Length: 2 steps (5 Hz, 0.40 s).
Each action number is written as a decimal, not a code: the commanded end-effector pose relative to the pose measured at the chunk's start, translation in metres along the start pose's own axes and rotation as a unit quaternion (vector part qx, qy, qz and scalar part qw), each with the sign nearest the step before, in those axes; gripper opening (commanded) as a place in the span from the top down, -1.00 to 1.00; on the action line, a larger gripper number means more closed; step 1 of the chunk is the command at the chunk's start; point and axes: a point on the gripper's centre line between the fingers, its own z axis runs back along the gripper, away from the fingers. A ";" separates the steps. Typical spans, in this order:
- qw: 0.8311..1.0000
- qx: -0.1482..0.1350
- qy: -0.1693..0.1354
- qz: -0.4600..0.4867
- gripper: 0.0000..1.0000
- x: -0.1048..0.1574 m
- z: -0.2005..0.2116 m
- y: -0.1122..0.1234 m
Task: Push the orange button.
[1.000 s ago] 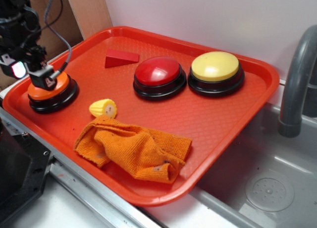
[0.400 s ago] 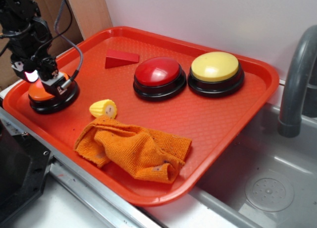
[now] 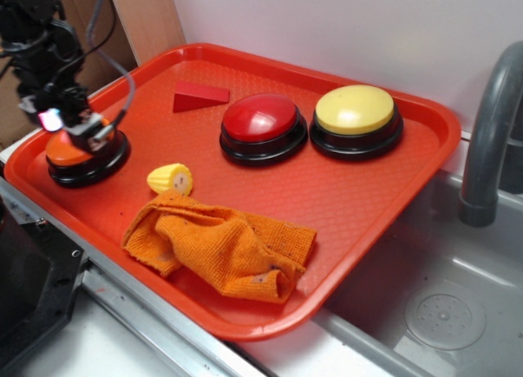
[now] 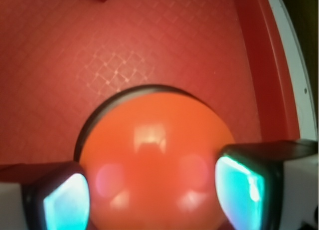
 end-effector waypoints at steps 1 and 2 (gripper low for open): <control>0.999 -0.012 -0.022 0.029 -1.00 0.008 0.061 0.013; 0.999 -0.004 -0.028 0.026 -1.00 0.009 0.071 0.010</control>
